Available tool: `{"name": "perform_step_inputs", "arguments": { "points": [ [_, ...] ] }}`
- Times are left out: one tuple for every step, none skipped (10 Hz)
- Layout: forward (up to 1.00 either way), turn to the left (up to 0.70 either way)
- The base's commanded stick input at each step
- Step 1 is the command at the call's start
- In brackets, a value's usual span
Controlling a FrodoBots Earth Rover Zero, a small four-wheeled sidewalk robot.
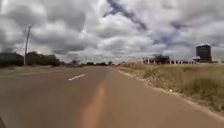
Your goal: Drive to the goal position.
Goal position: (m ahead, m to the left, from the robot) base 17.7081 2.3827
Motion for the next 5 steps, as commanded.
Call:
{"name": "perform_step_inputs", "arguments": {
  "points": [
    [0.85, -0.22],
    [0.85, -0.24],
    [0.85, -0.26],
    [0.85, -0.28],
    [0.85, -0.30]
  ]
}}
